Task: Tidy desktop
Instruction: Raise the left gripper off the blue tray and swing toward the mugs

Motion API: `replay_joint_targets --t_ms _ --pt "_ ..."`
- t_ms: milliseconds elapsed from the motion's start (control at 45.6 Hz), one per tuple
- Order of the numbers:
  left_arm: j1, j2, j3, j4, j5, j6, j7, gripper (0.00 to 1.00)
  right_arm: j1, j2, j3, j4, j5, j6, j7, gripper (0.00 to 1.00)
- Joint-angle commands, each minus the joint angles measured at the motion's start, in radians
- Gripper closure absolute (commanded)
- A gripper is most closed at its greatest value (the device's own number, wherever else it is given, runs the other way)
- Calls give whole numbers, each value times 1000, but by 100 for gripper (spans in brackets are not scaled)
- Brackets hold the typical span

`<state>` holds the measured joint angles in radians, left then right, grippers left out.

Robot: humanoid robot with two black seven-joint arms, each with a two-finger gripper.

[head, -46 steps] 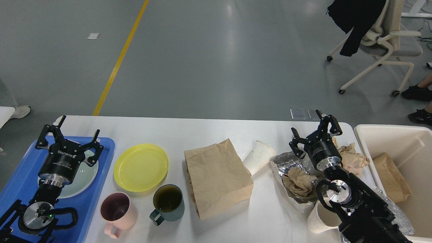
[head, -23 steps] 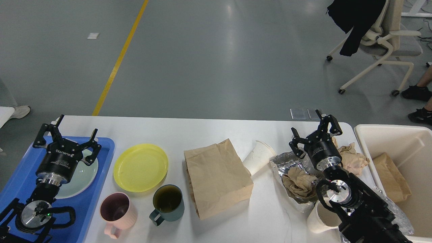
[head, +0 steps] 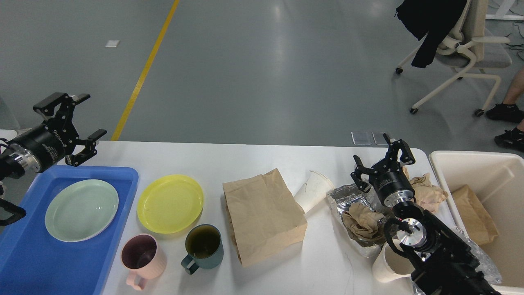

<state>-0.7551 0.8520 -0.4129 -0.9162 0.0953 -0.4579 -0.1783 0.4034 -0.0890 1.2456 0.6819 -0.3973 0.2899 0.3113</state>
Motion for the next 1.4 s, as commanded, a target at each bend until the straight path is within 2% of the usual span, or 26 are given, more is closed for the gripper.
replay_joint_targets --t_ms 0,88,132,197,263,307,438,548,614,702,877,1030,1250,1381 --pt "-361 24 516 8 1 2 0 4 0 0 0 1 0 0 0 0" --pt "-623 -36 904 -6 3 -18 3 3 0 0 0 1 0 0 0 0" --pt "-769 -121 1145 -7 4 -34 -4 3 0 0 0 1 0 0 0 0" --pt "-892 -233 1417 -12 6 -41 0 3 0 0 0 1 0 0 0 0" --pt "-984 -355 1601 -47 3 -42 -4 3 0 0 0 1 0 0 0 0" --pt "-1038 -407 1670 -94 1 -45 5 4 0 0 0 1 0 0 0 0" --pt "-1234 -475 1772 -260 0 -70 3 3 0 0 -2 1 0 0 0 0" --pt "-1434 -507 1813 -435 -11 -182 7 4 0 0 0 1 0 0 0 0" --pt "-1564 -554 1864 -538 -58 -222 3 4 0 0 0 1 0 0 -1 0" --pt "-1717 -631 1919 -676 -155 -225 13 4 0 0 0 1 0 0 0 0" --pt "-1931 -742 1982 -839 -241 -237 16 4 0 0 0 -1 0 0 0 0" --pt "-1983 -758 1982 -848 -282 -363 13 4 0 0 0 -1 0 0 0 0" --pt "-1936 -751 1999 -836 -282 -364 14 4 0 0 0 -1 0 0 0 0" --pt "-1871 -705 2030 -819 -281 -334 14 4 0 0 -2 -1 0 0 0 0"
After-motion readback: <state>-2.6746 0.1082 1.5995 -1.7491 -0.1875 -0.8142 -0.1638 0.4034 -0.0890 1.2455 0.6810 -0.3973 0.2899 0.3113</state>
